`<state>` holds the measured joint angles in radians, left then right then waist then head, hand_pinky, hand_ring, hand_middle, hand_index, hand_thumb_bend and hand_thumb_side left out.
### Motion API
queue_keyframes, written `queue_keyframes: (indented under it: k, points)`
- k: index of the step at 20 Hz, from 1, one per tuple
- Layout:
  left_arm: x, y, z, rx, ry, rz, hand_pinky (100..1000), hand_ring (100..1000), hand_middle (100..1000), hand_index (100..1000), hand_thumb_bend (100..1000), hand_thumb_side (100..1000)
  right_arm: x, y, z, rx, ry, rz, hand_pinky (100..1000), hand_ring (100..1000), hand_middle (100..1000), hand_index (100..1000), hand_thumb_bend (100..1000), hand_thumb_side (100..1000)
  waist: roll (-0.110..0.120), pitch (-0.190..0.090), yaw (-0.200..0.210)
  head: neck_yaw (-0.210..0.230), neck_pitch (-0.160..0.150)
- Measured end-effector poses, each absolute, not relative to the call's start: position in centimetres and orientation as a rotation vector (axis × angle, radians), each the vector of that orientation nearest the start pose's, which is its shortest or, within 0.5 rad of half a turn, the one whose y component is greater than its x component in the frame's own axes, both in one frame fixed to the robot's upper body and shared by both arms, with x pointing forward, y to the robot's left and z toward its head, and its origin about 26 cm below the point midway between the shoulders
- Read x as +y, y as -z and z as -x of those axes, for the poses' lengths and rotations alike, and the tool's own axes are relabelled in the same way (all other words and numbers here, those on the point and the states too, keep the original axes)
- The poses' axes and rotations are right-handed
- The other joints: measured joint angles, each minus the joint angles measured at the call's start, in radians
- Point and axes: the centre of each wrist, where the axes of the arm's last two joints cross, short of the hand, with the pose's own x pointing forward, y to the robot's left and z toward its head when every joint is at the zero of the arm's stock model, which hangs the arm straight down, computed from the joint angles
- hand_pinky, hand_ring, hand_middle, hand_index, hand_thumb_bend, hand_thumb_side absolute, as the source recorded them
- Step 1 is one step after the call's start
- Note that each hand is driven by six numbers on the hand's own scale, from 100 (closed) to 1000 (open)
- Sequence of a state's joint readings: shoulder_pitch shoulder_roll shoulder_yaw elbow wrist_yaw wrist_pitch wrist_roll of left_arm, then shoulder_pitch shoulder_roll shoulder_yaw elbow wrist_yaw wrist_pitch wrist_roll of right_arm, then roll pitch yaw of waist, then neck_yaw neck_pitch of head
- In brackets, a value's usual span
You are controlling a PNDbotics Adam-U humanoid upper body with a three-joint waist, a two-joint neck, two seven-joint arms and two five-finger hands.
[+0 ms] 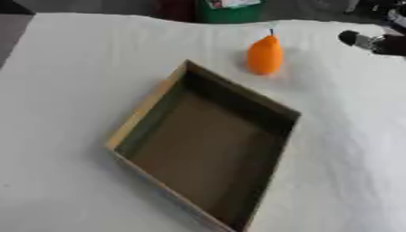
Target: Pick up objects on the table and place them in the box.
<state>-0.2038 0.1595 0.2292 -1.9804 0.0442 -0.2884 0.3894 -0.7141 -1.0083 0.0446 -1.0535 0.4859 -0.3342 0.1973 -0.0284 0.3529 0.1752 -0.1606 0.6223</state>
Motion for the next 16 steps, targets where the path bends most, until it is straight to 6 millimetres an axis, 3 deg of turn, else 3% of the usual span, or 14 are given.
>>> queue_keyframes:
  k: [6,12,16]
  points:
    - [30.1,-16.6,-28.9,-2.465,-0.449,-0.39,431,582,657,635,100,746,-48.4,-28.2,-38.6,-1.558,-1.202,1.142,855,876,852,1000,594,1000,0.001,0.002,0.002,-0.002,-0.001]
    - [30.0,-16.8,-29.0,-2.475,-0.449,-0.372,432,580,657,633,100,746,-46.4,-28.1,-40.3,-1.604,-1.205,1.08,868,881,861,1000,687,1000,-0.001,0.022,0.03,-0.03,-0.018]
    - [29.8,-17.0,-29.1,-2.481,-0.447,-0.357,432,580,657,633,100,746,-45.2,-27.8,-41.5,-1.614,-1.217,1.04,873,881,860,1000,693,1000,-0.006,0.036,0.048,-0.047,-0.034]
